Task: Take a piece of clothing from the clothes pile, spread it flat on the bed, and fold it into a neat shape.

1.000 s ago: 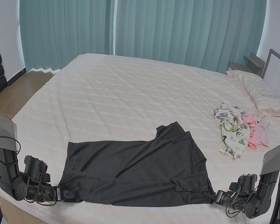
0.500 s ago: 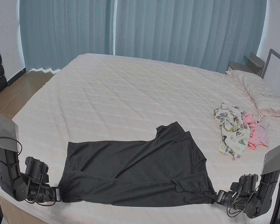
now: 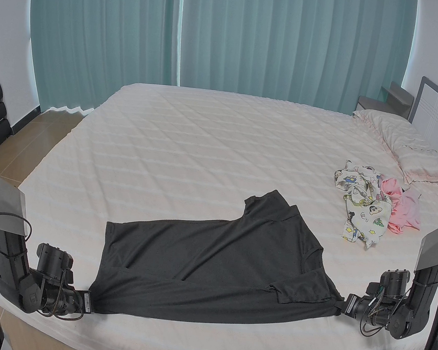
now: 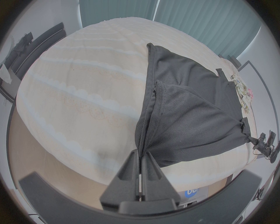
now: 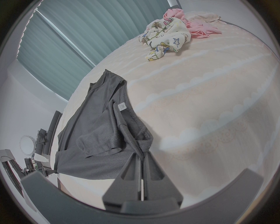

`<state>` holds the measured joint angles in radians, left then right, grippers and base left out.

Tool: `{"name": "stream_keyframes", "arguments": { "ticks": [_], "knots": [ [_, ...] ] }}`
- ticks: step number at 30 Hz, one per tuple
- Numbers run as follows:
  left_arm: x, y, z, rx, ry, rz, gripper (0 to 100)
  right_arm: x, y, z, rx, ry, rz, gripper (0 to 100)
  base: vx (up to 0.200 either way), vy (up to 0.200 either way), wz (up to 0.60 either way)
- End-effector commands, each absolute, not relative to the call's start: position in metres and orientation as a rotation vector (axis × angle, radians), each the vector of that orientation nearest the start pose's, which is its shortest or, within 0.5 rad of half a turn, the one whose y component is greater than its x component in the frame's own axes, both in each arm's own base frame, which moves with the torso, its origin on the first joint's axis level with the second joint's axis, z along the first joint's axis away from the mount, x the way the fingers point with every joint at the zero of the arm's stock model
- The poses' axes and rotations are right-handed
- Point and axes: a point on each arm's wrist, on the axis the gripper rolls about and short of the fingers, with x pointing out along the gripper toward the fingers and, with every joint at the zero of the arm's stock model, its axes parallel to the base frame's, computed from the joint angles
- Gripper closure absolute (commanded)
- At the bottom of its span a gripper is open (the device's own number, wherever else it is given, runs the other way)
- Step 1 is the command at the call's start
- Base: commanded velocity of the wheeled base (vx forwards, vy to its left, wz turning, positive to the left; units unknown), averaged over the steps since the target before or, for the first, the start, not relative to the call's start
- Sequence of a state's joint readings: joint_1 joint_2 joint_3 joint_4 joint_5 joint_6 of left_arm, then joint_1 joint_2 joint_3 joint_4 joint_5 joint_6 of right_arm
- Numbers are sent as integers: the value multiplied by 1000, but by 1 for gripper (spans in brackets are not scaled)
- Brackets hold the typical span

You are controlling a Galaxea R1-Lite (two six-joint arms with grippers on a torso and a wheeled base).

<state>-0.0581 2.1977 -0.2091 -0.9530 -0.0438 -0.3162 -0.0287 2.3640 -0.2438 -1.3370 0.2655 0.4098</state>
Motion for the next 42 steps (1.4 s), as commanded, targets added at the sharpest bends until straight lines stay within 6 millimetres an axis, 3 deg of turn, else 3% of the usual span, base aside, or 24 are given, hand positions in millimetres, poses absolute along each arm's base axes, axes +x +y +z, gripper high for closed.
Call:
{"name": "stream_keyframes", "arguments": {
  "ticks": [1, 8, 9, 17, 18, 22, 25, 31, 34, 36, 42],
  "knots": [
    [224, -13, -36, -271, 1047, 79, 100, 259, -3, -48, 504, 808, 58, 100, 0, 0, 0],
    [221, -15, -38, -257, 1088, 72, 100, 259, -2, -51, 499, 818, 62, 100, 0, 0, 0],
    [221, -15, -38, -257, 1088, 72, 0, 259, -1, -51, 499, 818, 64, 100, 0, 0, 0],
    [223, -14, -38, -263, 1079, 70, 0, 257, 6, -54, 490, 842, 83, 100, 0, 0, 0],
    [223, -14, -37, -266, 1070, 71, 0, 256, 6, -54, 489, 843, 85, 0, 0, 0, 0],
    [228, -12, -31, -283, 1032, 72, 0, 255, 6, -51, 488, 835, 85, 0, 0, 0, 0],
    [240, -2, -5, -364, 902, 56, 0, 262, -7, -40, 502, 769, 51, 0, 0, 0, 0],
    [269, -15, 19, -541, 785, -28, 0, 266, -16, -33, 517, 723, 33, 0, 0, 0, 0],
    [281, -18, 18, -555, 772, -40, 0, 266, -17, -32, 518, 717, 29, 0, 0, 0, 0],
    [295, -24, 4, -549, 796, -56, 0, 266, -17, -31, 517, 714, 30, 0, 0, 0, 0],
    [306, -27, -14, -545, 823, -54, 0, 265, -16, -30, 521, 718, 43, 0, 0, 0, 0]
  ]
}}
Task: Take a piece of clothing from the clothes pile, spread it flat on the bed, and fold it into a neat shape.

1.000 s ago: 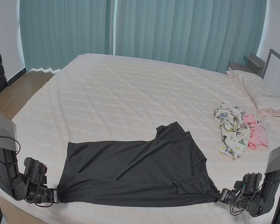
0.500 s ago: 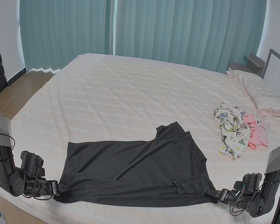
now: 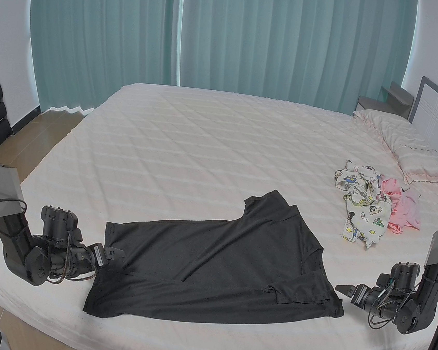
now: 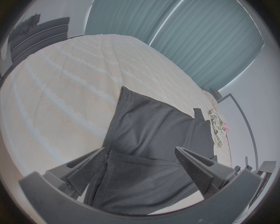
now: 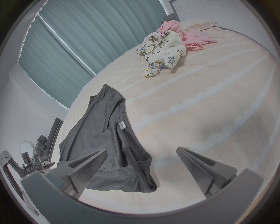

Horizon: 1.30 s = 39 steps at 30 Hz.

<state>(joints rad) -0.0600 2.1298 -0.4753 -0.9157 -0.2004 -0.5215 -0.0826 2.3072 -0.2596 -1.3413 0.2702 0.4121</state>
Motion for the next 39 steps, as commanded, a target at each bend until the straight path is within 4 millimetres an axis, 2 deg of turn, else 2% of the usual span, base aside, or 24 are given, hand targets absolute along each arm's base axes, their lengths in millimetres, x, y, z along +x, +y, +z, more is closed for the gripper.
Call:
{"name": "stream_keyframes", "arguments": {
  "ticks": [1, 19, 23, 24, 31, 36, 39],
  "knots": [
    [306, -27, -15, -545, 828, -53, 0, 264, -16, -31, 522, 719, 44, 0, 0, 0, 0],
    [303, -28, -21, -541, 827, -57, 0, 265, -13, -32, 523, 727, 61, 0, 0, 0, 0],
    [300, -31, -30, -527, 861, -57, 0, 265, -13, -31, 522, 722, 61, 0, 0, 0, 0],
    [300, -31, -32, -527, 867, -54, 100, 265, -13, -30, 524, 720, 62, 0, 0, 0, 0],
    [296, -29, -34, -526, 879, -40, 100, 268, -13, -18, 518, 651, 76, 0, 0, 0, 0],
    [296, -28, -23, -537, 834, -46, 100, 271, -13, -11, 513, 610, 87, 0, 0, 0, 0],
    [293, -28, -14, -537, 803, -56, 100, 276, -4, -12, 506, 612, 136, 0, 0, 0, 0]
  ]
}}
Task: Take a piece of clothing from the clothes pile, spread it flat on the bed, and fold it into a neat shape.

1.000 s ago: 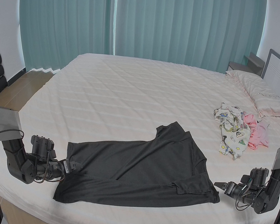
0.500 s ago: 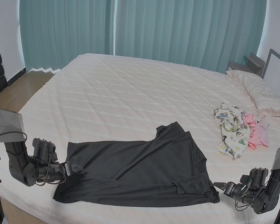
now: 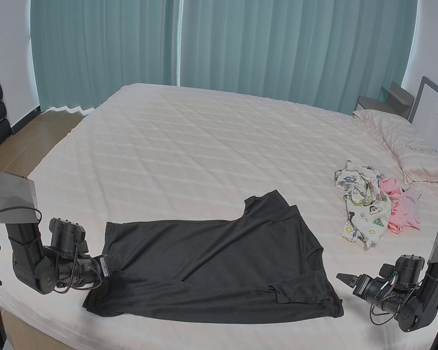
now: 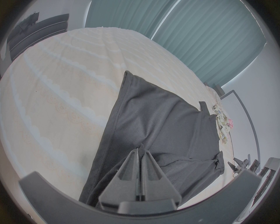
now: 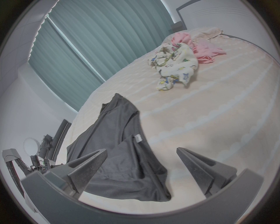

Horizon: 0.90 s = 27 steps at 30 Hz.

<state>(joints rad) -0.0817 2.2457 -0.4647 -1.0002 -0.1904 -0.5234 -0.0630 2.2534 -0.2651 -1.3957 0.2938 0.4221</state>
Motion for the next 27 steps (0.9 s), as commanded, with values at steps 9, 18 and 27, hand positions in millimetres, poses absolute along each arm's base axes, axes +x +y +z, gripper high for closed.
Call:
{"name": "stream_keyframes", "arguments": {
  "ticks": [9, 18, 27],
  "knots": [
    [289, -27, -8, -523, 780, -40, 100, 306, 32, -21, 477, 673, 246, 0, 0, 0, 0],
    [289, -25, -9, -523, 777, -24, 100, 329, 44, -30, 453, 693, 274, 0, 0, 0, 0],
    [290, -24, -9, -528, 777, -21, 100, 341, 44, -48, 405, 698, 281, 0, 0, 0, 0]
  ]
}}
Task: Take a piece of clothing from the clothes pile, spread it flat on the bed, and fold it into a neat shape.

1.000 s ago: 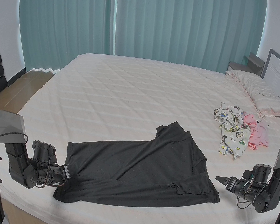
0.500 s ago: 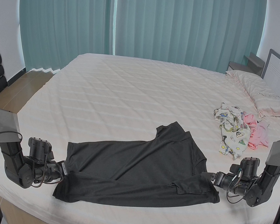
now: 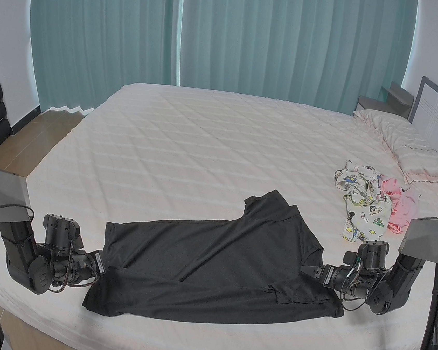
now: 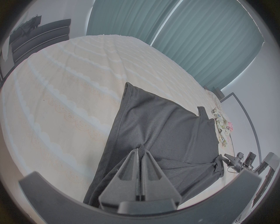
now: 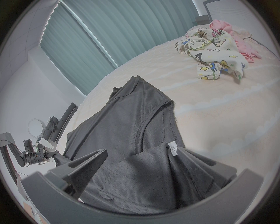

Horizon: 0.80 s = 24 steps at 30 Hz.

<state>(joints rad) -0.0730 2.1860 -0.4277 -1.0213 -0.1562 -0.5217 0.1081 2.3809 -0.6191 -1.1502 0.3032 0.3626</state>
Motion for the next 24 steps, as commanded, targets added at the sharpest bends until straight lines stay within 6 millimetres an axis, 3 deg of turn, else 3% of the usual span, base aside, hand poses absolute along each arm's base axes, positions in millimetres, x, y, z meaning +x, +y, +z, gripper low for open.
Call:
{"name": "stream_keyframes", "arguments": {
  "ticks": [1, 5, 6, 16, 24],
  "knots": [
    [290, -24, -9, -528, 777, -21, 100, 341, 44, -48, 405, 698, 281, 0, 0, 0, 0],
    [290, -24, -9, -530, 775, -19, 100, 341, 47, -48, 389, 696, 293, 0, 0, 0, 0],
    [290, -24, -9, -531, 774, -18, 100, 341, 47, -47, 386, 694, 295, 100, 0, 0, 0],
    [293, -17, -8, -532, 761, 4, 100, 343, 43, -43, 387, 668, 287, 100, 0, 0, 0],
    [295, -15, -20, -517, 785, 44, 100, 352, 43, -34, 385, 587, 282, 100, 0, 0, 0]
  ]
}}
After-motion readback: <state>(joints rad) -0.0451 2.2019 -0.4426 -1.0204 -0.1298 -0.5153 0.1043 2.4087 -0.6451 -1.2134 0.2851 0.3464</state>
